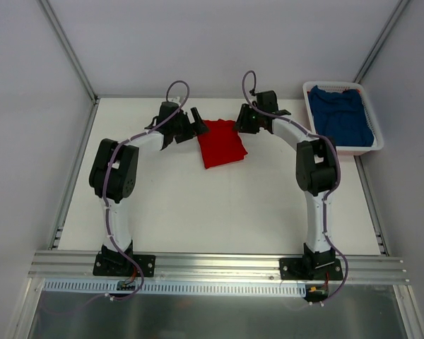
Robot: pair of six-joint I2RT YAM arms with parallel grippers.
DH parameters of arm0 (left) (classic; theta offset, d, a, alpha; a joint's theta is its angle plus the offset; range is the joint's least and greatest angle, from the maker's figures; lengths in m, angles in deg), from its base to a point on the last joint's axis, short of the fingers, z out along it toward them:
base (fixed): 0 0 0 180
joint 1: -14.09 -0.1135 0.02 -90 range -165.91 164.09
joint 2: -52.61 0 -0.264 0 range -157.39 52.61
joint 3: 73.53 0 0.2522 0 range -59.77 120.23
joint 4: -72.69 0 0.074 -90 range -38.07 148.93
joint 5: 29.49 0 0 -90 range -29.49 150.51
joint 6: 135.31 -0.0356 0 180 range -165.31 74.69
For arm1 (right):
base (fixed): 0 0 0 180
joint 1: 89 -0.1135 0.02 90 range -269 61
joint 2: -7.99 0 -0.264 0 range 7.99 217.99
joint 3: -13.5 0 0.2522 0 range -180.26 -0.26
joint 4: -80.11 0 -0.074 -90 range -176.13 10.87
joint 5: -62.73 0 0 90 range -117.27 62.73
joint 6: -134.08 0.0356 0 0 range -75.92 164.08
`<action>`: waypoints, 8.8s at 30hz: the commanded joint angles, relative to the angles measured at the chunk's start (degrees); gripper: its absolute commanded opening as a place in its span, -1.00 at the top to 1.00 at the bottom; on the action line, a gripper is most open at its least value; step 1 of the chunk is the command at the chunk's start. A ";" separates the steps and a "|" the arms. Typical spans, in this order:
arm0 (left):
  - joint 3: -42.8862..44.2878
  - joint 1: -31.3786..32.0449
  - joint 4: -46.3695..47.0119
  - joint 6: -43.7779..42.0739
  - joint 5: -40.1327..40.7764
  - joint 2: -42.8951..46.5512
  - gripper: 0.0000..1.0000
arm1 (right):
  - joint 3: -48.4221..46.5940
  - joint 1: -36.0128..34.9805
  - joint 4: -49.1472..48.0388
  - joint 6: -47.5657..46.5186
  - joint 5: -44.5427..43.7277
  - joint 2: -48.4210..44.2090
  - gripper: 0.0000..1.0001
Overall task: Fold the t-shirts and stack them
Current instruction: Fold the long partially folded tshirt into a neat square, then smooth out wrinkles on the folded tshirt
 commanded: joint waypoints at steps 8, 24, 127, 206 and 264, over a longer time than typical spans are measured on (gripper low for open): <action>1.22 0.19 1.68 0.39 -1.85 -2.60 -0.82 | -2.24 0.35 -0.59 0.71 4.25 2.94 0.14; -1.51 0.46 -5.53 1.63 -0.28 0.82 -0.83 | 13.85 0.44 -9.20 4.94 4.61 -8.56 -0.18; -41.14 0.63 1.93 3.82 -3.79 38.26 -0.72 | 54.36 -21.36 -1.03 7.22 -13.94 -53.22 -0.20; -44.84 14.60 6.87 9.36 1.48 44.32 1.00 | 57.44 -22.15 -5.43 8.10 -16.22 -53.29 0.99; -15.93 14.78 -3.07 -1.62 6.23 34.24 1.00 | 43.20 -17.75 1.79 -2.36 -28.09 -58.06 0.99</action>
